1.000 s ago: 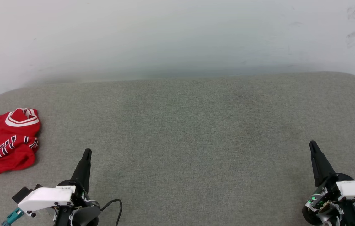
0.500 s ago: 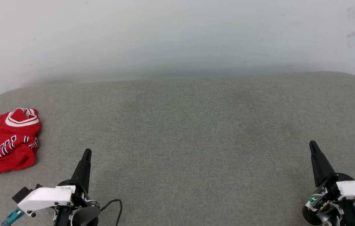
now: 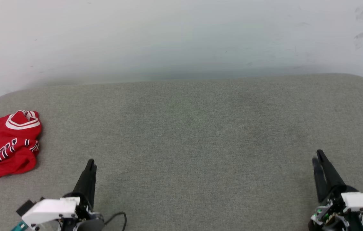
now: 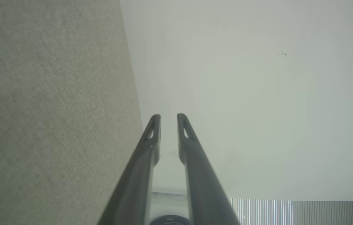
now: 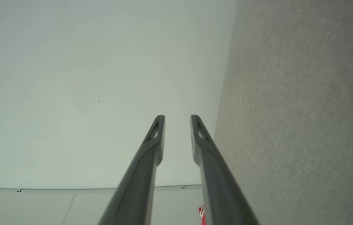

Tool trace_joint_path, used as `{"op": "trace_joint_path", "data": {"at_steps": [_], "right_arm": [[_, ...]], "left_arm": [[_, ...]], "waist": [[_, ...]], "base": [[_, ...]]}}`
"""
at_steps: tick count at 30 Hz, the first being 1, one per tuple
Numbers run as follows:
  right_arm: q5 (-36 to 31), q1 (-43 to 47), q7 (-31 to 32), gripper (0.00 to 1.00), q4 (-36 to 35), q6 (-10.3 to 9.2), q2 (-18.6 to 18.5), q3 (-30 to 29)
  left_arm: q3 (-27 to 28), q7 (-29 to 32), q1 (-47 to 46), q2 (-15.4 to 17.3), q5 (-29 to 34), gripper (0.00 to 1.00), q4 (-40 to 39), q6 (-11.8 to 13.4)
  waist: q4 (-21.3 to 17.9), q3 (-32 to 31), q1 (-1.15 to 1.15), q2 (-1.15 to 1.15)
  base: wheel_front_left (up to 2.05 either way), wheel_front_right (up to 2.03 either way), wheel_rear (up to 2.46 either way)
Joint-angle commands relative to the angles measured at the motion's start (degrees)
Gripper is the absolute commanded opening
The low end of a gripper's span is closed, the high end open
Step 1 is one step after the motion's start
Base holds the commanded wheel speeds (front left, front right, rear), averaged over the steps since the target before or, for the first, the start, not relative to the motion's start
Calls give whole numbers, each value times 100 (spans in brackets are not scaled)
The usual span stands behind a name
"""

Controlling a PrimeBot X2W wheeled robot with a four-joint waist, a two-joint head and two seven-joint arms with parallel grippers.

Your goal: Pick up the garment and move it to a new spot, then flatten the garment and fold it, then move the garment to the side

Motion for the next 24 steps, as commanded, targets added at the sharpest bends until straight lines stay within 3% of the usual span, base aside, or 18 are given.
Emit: {"op": "trace_joint_path", "data": {"at_steps": [1,15,24], "right_arm": [[-2,54,-6,100,44,0,1,6],[-449,139,-407,100,-74,0,2,237],[-1229,135,-634,100,-148,0,3,207]], "left_arm": [[-8,-11,60,-7,3,100,48,0],[95,-411,249,-4,306,100,-163,-3],[345,-637,315,-2,706,100,-177,-5]], "waist": [[0,1,0,0],[-10,15,0,0],[-22,24,0,0]], "base": [[0,0,0],[0,0,0],[0,0,0]]}}
